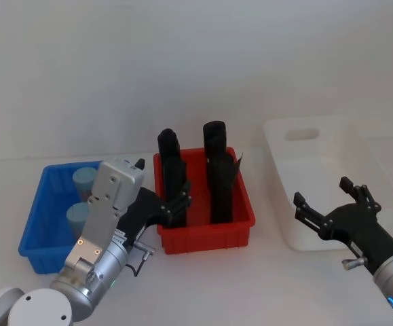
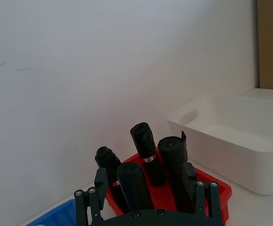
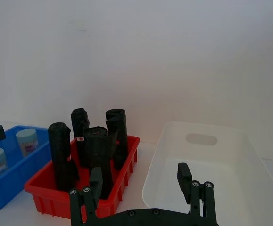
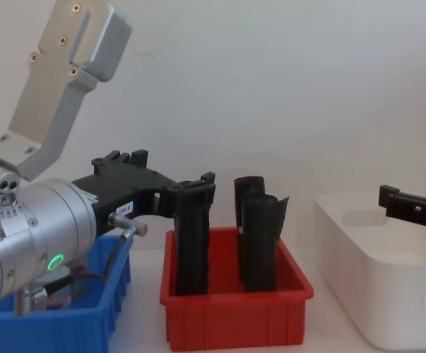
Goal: Pick the cotton swabs from the blue box and place them into the white box.
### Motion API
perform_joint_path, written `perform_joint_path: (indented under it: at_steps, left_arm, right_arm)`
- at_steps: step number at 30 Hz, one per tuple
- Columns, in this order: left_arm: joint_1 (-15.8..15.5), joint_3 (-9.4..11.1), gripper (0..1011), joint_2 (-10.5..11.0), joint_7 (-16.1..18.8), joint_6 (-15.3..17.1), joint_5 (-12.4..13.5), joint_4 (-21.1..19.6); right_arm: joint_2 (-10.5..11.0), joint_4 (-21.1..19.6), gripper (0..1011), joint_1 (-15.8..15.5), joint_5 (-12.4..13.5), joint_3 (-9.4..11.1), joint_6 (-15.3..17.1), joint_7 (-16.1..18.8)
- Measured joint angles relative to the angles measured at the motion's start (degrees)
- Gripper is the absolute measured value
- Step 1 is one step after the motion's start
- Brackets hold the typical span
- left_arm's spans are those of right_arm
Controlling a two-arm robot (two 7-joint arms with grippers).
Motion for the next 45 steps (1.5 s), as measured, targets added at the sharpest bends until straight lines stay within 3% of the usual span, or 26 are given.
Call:
perform_joint_path:
  at_steps: [45]
  left_arm:
    - [0.00,-0.10,1004,0.01,0.00,0.01,-0.01,0.00]
  right_arm:
    - [0.00,0.00,1002,0.00,0.00,0.00,0.00,0.00]
